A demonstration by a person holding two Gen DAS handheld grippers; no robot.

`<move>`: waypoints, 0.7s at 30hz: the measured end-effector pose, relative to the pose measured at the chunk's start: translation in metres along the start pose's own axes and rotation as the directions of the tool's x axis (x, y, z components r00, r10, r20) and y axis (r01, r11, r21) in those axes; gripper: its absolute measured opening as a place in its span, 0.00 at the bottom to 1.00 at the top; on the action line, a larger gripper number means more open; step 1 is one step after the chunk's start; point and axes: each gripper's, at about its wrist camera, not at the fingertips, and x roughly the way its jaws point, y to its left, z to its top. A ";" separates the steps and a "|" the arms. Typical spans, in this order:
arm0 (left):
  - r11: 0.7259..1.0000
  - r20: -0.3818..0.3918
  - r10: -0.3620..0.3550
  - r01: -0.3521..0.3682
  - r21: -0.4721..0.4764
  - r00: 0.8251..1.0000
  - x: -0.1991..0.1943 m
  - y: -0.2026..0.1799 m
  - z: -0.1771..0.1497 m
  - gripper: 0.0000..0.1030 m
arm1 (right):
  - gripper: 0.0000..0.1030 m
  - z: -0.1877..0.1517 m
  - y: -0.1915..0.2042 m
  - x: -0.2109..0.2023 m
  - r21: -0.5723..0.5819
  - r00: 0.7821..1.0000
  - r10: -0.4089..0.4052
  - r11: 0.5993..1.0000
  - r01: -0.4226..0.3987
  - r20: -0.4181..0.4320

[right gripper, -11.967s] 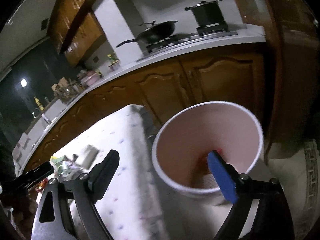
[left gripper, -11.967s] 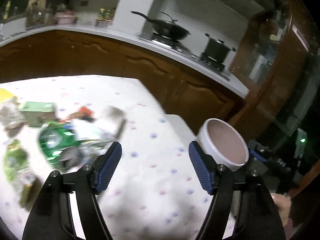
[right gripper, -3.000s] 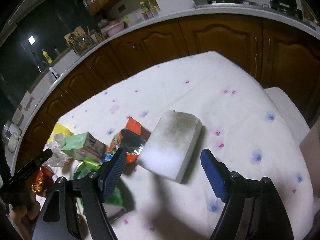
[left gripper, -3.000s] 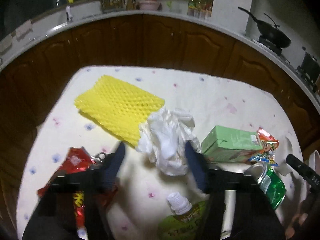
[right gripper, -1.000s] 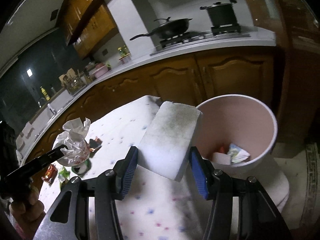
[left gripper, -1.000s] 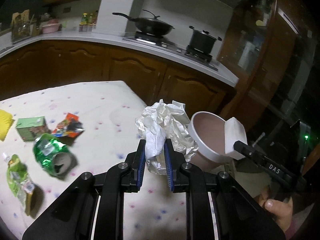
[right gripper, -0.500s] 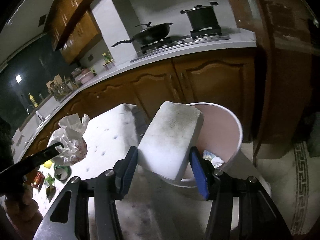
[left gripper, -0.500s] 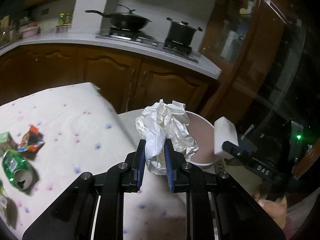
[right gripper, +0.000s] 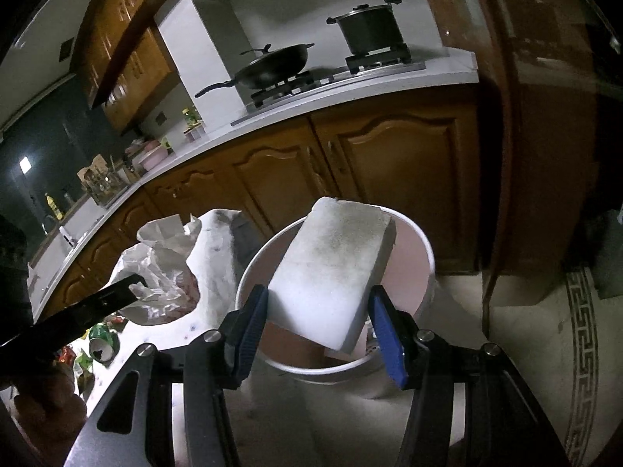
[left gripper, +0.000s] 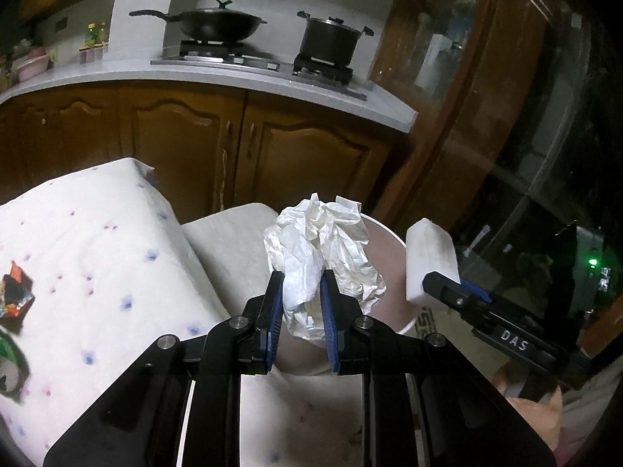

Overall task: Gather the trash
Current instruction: 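Carry the silver foil and foam block over the bin and open both tools, then move both open tools back over the remaining trash on the table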

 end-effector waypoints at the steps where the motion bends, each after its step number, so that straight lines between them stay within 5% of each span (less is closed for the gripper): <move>1: 1.000 -0.004 -0.001 0.001 0.000 1.000 0.003 -0.001 0.001 0.17 | 0.53 0.001 -0.001 0.001 0.000 1.000 0.000 1.000 0.000 -0.002; 12: 0.999 -0.063 0.019 -0.017 0.032 0.998 0.055 -0.013 0.012 0.21 | 0.56 0.008 -0.014 0.022 -0.013 0.999 -0.012 1.000 0.012 -0.038; 16: 1.000 -0.103 0.029 -0.028 0.009 0.994 0.074 -0.008 0.012 0.53 | 0.60 0.009 -0.018 0.030 -0.007 0.998 -0.012 1.000 0.011 -0.057; 21: 0.999 -0.103 0.032 -0.031 0.007 0.994 0.073 -0.004 0.007 0.53 | 0.61 0.008 -0.025 0.035 0.018 0.998 -0.008 1.000 0.010 -0.065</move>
